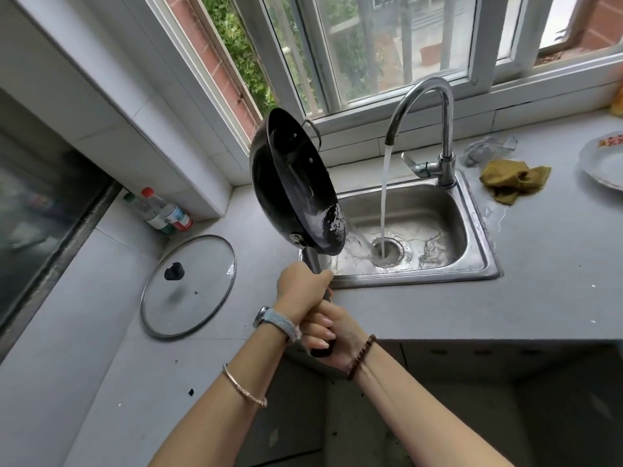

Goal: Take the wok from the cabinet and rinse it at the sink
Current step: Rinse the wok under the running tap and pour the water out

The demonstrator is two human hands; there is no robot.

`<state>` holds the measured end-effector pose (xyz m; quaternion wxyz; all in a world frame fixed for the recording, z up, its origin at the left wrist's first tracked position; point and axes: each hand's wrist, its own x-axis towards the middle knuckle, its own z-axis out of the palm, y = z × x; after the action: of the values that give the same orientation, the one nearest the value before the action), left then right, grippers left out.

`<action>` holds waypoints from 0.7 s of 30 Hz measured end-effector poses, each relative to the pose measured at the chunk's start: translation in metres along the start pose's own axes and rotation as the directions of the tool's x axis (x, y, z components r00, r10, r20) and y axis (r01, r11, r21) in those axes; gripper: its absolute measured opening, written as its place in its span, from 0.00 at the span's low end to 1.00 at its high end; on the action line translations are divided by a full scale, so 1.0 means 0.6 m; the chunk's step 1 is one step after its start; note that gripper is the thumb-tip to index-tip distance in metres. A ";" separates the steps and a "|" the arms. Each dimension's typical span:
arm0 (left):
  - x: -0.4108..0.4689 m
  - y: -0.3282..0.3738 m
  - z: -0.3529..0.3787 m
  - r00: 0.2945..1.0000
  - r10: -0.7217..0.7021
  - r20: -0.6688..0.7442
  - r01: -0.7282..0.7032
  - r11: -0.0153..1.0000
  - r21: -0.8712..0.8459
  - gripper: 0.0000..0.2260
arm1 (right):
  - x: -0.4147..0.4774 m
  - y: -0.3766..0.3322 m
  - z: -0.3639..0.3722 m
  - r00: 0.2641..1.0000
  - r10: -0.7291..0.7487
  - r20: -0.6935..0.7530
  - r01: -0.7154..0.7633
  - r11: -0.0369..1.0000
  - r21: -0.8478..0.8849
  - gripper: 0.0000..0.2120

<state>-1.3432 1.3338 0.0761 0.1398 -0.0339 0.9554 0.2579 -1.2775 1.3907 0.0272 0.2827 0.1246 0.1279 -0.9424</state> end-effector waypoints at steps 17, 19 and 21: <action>-0.009 0.003 -0.050 0.993 0.073 -0.096 -0.043 0.957 0.286 0.13 | 0.027 0.048 0.045 0.959 -0.134 0.250 0.078 0.972 0.220 0.27; -0.009 0.002 -0.049 0.993 0.074 -0.090 -0.044 0.953 0.299 0.13 | 0.029 0.052 0.042 0.960 -0.143 0.241 0.083 0.966 0.243 0.26; -0.009 0.002 -0.048 0.993 0.076 -0.086 -0.047 0.951 0.305 0.13 | 0.031 0.054 0.041 0.962 -0.143 0.231 0.081 0.962 0.260 0.26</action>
<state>-1.3454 1.3204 0.1022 0.0889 0.0052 0.9898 0.1111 -1.2785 1.3478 0.0388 0.2244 0.0330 -0.0202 -0.9737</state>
